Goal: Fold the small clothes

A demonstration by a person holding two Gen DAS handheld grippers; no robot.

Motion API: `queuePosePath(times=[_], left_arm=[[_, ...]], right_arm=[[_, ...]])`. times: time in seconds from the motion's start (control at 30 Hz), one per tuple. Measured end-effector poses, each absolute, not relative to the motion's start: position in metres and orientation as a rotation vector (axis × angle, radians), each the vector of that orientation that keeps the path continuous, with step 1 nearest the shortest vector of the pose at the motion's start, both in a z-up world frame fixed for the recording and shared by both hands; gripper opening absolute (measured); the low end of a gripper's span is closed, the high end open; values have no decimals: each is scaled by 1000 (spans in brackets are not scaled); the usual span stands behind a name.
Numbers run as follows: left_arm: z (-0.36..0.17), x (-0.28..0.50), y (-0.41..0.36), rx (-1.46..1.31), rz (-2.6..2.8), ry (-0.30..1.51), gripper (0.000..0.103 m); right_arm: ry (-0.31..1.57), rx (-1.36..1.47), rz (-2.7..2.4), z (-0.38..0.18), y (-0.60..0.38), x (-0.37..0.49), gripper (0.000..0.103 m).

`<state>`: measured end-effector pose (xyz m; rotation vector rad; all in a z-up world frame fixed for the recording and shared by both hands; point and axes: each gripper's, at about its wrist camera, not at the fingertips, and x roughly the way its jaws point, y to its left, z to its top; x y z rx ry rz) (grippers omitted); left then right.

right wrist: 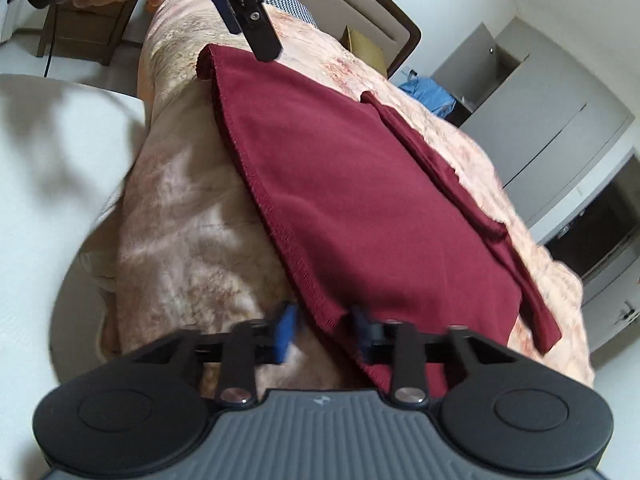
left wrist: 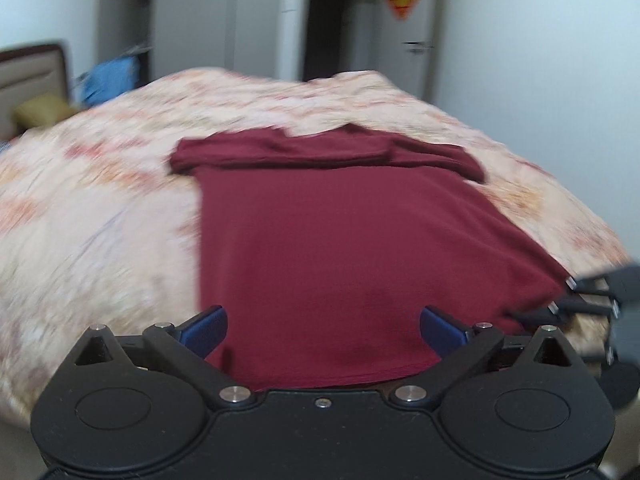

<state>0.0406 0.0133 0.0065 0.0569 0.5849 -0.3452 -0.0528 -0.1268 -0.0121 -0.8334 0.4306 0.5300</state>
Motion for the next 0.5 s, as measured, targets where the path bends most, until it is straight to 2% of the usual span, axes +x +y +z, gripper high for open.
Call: queuePosePath(times=[0.1,0.33,0.43,0.5], left_arm=[[-1,29,-7,159,-434,539,102],[-31,18,-60,386,-462,464,102],[-42,23,-76,466,-395,439,89],[-44,30,-74,448,-356,462,66]], right_arm=[[464,-687,541,8,-134,-44,10],[596,-246,626,68,-169,-9,10],[626,-113,655,84,-185,4,10],[625,-77,667,91,-191,9,10]])
